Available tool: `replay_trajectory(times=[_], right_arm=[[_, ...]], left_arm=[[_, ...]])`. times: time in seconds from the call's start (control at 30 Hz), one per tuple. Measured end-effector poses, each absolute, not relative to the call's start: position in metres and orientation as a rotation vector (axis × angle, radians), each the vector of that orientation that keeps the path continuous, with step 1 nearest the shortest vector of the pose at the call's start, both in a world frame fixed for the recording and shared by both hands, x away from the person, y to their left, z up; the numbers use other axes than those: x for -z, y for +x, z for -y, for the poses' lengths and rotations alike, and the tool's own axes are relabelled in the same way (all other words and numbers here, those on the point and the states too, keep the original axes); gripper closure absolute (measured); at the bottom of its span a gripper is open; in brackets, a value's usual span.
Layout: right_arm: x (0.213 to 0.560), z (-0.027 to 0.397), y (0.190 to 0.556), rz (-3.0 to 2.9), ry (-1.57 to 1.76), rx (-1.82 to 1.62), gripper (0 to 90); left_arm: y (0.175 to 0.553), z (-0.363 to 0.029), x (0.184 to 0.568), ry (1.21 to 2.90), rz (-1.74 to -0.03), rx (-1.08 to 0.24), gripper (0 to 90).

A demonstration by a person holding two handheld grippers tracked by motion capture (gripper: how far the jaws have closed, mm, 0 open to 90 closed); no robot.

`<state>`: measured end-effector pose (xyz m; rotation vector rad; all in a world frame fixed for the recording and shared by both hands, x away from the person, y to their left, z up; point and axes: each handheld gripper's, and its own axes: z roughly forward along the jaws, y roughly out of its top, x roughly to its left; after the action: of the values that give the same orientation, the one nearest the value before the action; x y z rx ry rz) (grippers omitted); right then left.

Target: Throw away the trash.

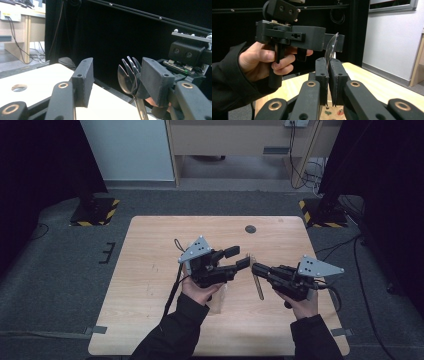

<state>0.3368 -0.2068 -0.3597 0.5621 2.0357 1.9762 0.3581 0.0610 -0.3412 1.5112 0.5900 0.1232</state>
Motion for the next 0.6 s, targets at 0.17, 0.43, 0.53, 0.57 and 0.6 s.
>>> replay_trajectory(times=[0.17,0.43,0.53,0.57,0.6], right_arm=[[0.3611,0.2049,0.3367,-2.047,0.548,-1.992,86.2],[0.3617,0.2045,0.3372,-2.04,0.524,-2.047,86.2],[0.3617,0.2043,0.3372,-2.038,0.516,-2.059,86.2],[0.3617,0.2042,0.3373,-2.036,0.514,-2.061,86.2],[0.3616,0.2043,0.3372,-2.036,0.51,-2.065,86.2]], left_arm=[[0.3585,-0.0571,0.3414,1.501,-0.58,-0.074,44.2],[0.3572,-0.055,0.3413,1.488,-0.549,-0.005,53.9],[0.3568,-0.0539,0.3417,1.488,-0.543,0.023,59.4],[0.3567,-0.0535,0.3419,1.489,-0.544,0.025,60.7],[0.3568,-0.0534,0.342,1.489,-0.546,0.025,61.8]])
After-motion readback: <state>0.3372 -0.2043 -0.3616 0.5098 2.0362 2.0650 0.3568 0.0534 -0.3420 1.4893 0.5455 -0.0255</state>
